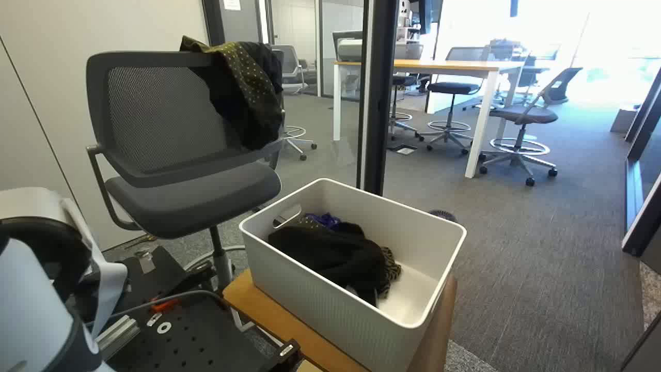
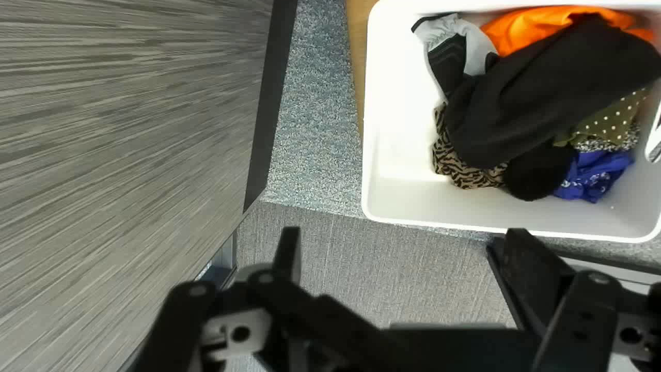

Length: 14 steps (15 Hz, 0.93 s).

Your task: Put the shiny object into the white box

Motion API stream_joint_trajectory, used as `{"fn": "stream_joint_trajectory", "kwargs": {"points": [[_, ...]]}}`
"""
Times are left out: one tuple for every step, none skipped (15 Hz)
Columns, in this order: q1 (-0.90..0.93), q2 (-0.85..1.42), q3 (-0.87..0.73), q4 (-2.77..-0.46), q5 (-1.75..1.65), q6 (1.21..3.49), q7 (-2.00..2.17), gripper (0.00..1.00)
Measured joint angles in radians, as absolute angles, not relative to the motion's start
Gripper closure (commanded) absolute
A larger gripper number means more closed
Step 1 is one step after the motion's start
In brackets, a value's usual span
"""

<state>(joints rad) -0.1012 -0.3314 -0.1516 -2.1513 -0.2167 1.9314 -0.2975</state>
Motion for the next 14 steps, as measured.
{"fn": "stream_joint_trajectory", "kwargs": {"points": [[-0.101, -0.331, -0.152, -2.147, -0.217, 1.932, -0.298, 0.00], [-0.101, -0.332, -0.152, -2.141, -0.217, 1.932, -0.298, 0.00], [-0.101, -0.335, -0.152, -2.138, -0.217, 1.932, -0.298, 0.00], [-0.101, -0.335, -0.152, -2.137, -0.217, 1.932, -0.298, 0.00], [-0.101, -0.336, -0.152, -2.136, -0.217, 1.932, -0.298, 0.00], [-0.101, -0.336, -0.152, -2.136, -0.217, 1.932, -0.298, 0.00], [-0.101, -0.335, -0.152, -2.137, -0.217, 1.931, -0.298, 0.00], [-0.101, -0.334, -0.151, -2.142, -0.217, 1.931, -0.297, 0.00], [-0.100, -0.335, -0.148, -2.153, -0.217, 1.932, -0.297, 0.00], [-0.096, -0.339, -0.143, -2.170, -0.216, 1.932, -0.296, 0.00], [-0.089, -0.350, -0.134, -2.196, -0.213, 1.934, -0.294, 0.00], [-0.079, -0.366, -0.124, -2.229, -0.208, 1.936, -0.293, 0.00], [-0.066, -0.389, -0.111, -2.268, -0.198, 1.940, -0.292, 0.00], [-0.050, -0.420, -0.099, -2.313, -0.178, 1.944, -0.291, 0.00]]}}
